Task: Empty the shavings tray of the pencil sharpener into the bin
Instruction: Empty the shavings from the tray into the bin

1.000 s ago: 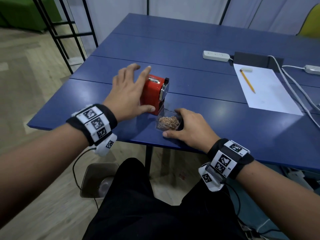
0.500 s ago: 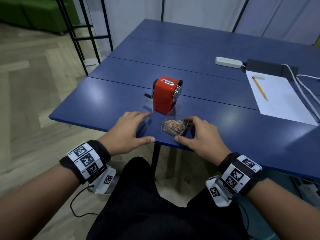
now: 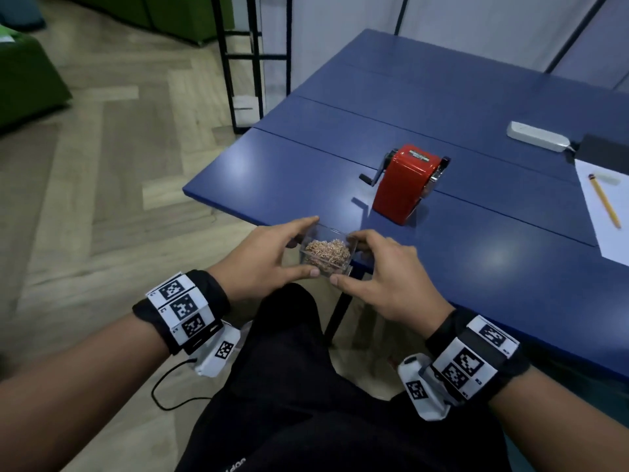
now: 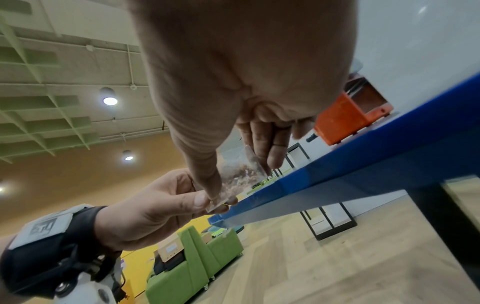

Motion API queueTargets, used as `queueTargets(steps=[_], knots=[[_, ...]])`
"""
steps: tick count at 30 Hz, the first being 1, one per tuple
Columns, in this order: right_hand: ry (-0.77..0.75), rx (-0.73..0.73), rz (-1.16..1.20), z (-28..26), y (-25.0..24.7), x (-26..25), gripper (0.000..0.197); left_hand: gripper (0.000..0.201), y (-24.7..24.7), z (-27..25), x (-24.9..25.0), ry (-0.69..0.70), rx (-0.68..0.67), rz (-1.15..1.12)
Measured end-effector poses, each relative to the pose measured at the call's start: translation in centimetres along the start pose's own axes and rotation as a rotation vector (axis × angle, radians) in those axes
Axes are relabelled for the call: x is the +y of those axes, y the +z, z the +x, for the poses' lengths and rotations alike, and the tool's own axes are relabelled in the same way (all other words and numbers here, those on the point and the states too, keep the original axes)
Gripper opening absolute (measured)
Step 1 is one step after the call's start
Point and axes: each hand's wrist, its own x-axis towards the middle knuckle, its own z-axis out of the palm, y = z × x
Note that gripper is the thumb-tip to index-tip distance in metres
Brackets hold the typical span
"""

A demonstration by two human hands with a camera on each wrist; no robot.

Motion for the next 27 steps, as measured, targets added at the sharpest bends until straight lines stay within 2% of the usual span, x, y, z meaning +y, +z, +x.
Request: queueTargets(steps=[8,16,19,23,27], knots=[[-0.072,-0.068,0.189,0.7,3.0,-3.0,0.074,0.079,-2.5,-3.6,-2.9,-0.064,0.057,-0.132],[0.034,-0.242,0.654,0.8,6.0,-2.9,0.08,0.075,-2.7,-6.4,-4.8,-0.126,0.087,-0.171],[0.076,-0.308,0.816,1.2,6.7,-2.7,0.069,0.075,-2.5,-7.1,-5.1,-0.157,0.106,-0.161],[0.199,-0.37,1.013,2.0,7.8,-3.1,0.042,0.076,-2.3,-8.0,-5.5,-0.213,0.125,-0.138],[0.239,-0.427,1.049,2.7,9.3,-3.3,0.039,0.077,-1.9,-8.6,-6.0,-0.25,0.118,-0.123]])
